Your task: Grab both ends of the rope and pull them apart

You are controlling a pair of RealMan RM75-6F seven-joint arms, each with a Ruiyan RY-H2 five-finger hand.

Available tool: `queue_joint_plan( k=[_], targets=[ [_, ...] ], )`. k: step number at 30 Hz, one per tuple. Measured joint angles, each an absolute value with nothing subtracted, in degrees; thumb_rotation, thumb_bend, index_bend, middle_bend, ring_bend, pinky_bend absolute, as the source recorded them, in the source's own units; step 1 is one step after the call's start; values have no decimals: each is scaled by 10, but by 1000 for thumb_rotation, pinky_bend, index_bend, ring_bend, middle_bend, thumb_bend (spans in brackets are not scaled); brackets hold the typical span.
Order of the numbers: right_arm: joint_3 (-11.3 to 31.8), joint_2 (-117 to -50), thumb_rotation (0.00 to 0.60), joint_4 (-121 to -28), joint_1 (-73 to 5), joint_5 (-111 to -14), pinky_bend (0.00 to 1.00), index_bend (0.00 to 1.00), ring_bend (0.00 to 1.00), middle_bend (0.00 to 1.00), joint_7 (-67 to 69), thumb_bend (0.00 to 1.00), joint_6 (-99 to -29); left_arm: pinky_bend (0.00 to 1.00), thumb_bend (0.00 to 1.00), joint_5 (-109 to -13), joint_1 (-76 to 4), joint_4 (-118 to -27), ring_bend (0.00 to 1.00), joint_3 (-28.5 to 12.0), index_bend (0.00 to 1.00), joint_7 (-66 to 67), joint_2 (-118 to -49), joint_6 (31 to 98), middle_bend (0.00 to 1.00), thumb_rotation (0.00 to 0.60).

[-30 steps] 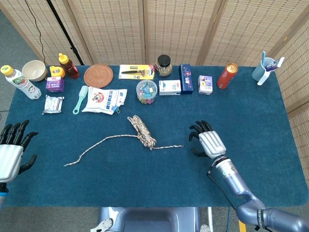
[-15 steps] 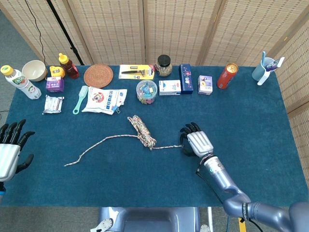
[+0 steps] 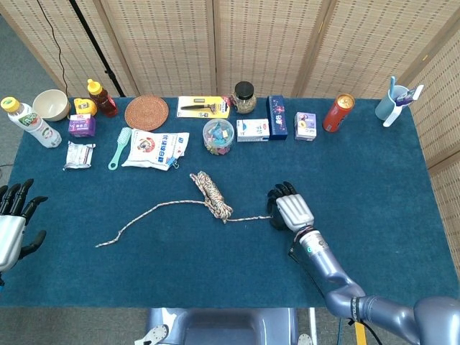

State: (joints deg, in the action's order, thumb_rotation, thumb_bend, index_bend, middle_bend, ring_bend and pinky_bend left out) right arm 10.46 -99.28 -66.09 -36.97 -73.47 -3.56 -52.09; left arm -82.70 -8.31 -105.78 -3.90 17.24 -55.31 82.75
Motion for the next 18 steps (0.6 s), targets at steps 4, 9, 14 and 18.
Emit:
queue_joint_plan(
  k=[4,9,14,18],
  targets=[
    [104,-996,600,-656,-371,-735,28,522,134,267,-34,381,-522,15,274,-827,-83,-1057,30,-39,236,171,-553,828,42,600],
    [103,-1001,600,-649,-374,-736,28,528,140,271,-31,382,-523,15,275,-827,-82,-1056,30,-39,236,171,-552,830,42,600],
    [101,-1005,600,-644,-375,-736,29,530,140,271,-30,382,-523,15,275,-827,-80,-1056,29,-40,235,170,-550,836,42,600],
    [100,-1006,600,-642,-374,-737,17,532,140,271,-28,382,-526,10,275,-827,-80,-1057,29,-40,236,168,-550,838,42,600]
  ],
)
